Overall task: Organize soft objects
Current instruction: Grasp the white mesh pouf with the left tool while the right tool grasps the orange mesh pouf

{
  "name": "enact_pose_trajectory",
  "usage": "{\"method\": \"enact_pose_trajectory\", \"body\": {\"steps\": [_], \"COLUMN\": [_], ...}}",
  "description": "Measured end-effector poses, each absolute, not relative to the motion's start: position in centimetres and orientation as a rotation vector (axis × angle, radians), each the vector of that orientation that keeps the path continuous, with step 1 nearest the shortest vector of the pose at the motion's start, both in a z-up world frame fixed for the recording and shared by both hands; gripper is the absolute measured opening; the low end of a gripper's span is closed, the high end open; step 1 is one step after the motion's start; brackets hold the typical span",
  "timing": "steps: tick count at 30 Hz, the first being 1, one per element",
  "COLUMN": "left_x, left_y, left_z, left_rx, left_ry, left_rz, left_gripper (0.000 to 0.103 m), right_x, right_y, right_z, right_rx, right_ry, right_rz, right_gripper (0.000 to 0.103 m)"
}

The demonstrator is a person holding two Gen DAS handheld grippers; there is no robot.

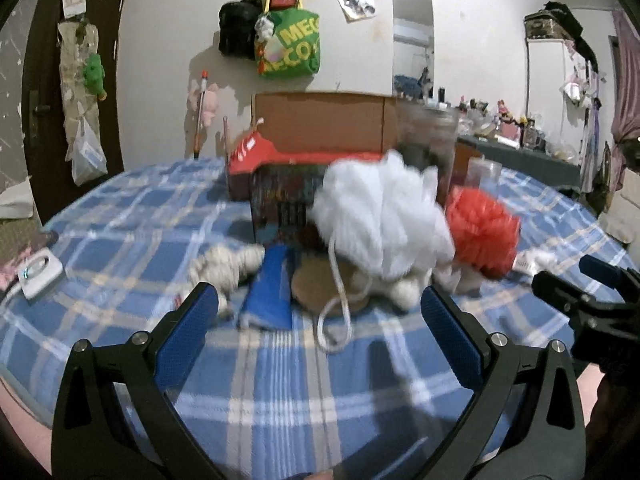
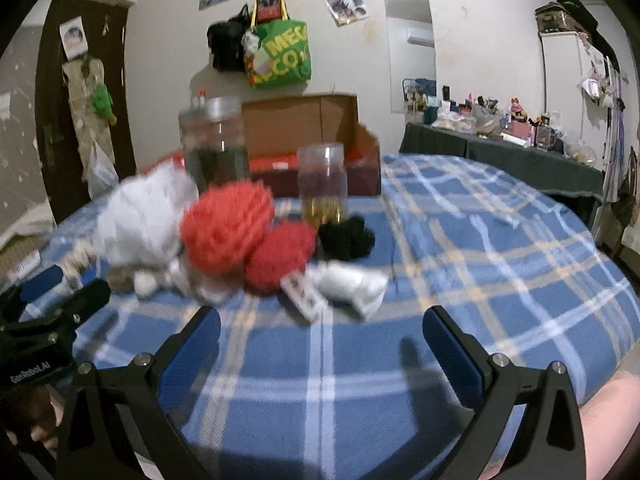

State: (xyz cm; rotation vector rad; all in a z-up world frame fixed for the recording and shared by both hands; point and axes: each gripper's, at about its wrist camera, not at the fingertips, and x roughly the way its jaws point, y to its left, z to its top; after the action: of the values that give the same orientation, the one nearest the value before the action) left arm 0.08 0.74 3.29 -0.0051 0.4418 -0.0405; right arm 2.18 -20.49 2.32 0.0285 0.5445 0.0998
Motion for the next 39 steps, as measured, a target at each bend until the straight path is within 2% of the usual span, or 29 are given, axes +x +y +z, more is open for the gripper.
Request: {"method": "enact_pose_trajectory", "body": {"steps": [12,23,24,25,27,28,29,35,39], "left_x": [3.1,7.4,7.6,7.9,8.2,8.3,8.4,7.8,7.2], "left_y": [-0.4,-1.2,-1.2,-1.4,-1.5,-1.7,-1.8,-1.4,-1.0], "left_z": [7.2,7.2,7.1,7.0,6.5,6.3,6.0,6.1,6.8], "left_rx": [0.056,0.083,0.086,0.092,0.099,0.095,0.092,0.073,0.072], "left_ry": [0.42,0.567,0.573,0.583,0.603,0.619,0.634,0.617,0.597], "left_rz": [-0.149,-0.304,-0.307,-0.31,-0.327,-0.35,-0.362,-0.371,-0.372], "left_gripper": [0.103,0.103,0.103,0.102,0.091,0.079,0.073,0.05,0.043], "right_x": [5.1,9.2,9.5,9.7,10.2,10.3,10.5,9.8,8.8], "right_y": [-20.4,-19.1,-18.9,-18.7,-18.3,-18.2,-17.9,-17.1,-17.8], "right_z": [7.3,7.1,6.8,6.6,6.2,5.9,5.6,5.2,6.0], "right_rx": [0.007,-0.072,-0.073,-0.073,-0.084,-0.093,-0.094,-0.121,-0.087], "right_ry": [0.457,0.548,0.56,0.574,0.597,0.609,0.627,0.641,0.593], "right_rz": [0.233,0.467,0.492,0.513,0.533,0.54,0.56,0.62,0.589], "right_gripper": [0.103,0.102,0.1,0.094,0.082,0.073,0.061,0.038,0.032]}}
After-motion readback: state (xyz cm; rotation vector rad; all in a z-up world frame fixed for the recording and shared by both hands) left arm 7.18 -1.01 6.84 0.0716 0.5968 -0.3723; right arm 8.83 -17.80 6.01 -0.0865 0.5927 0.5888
